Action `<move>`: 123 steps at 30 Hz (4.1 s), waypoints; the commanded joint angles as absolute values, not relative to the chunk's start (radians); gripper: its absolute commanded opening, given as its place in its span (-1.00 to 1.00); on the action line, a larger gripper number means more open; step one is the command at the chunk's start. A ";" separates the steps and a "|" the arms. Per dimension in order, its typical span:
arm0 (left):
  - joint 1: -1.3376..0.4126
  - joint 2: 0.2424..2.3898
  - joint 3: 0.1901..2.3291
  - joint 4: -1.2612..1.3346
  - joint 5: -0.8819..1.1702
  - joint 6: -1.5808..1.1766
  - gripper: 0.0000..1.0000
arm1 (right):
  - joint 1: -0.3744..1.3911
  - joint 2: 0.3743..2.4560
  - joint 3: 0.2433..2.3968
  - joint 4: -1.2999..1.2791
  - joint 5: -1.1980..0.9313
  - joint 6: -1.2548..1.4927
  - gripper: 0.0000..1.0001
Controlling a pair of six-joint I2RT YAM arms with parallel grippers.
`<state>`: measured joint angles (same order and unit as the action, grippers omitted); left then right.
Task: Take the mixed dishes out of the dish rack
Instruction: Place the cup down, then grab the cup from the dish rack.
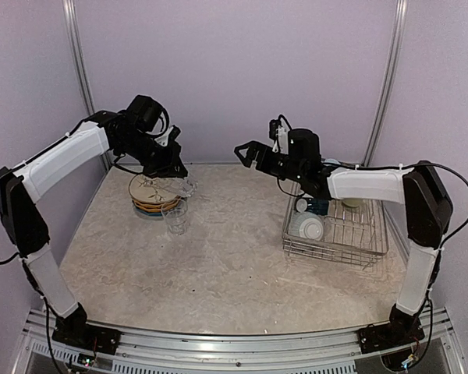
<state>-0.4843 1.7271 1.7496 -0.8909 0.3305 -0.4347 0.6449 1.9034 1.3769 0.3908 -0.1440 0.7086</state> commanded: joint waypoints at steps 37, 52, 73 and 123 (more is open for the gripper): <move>-0.480 1.710 1.639 -0.933 0.174 -0.300 0.00 | 0.622 1.819 1.384 0.134 0.037 0.587 1.00; -0.298 1.444 1.411 -0.604 0.512 -0.407 0.35 | 0.529 1.832 1.546 -0.346 0.339 0.555 0.99; -0.231 1.495 1.403 -0.586 0.584 -0.428 0.37 | 0.295 2.052 1.820 -0.585 0.463 0.569 1.00; -0.201 1.452 1.401 -0.579 0.642 -0.443 0.61 | 0.280 2.014 1.754 -0.439 0.441 0.605 -0.35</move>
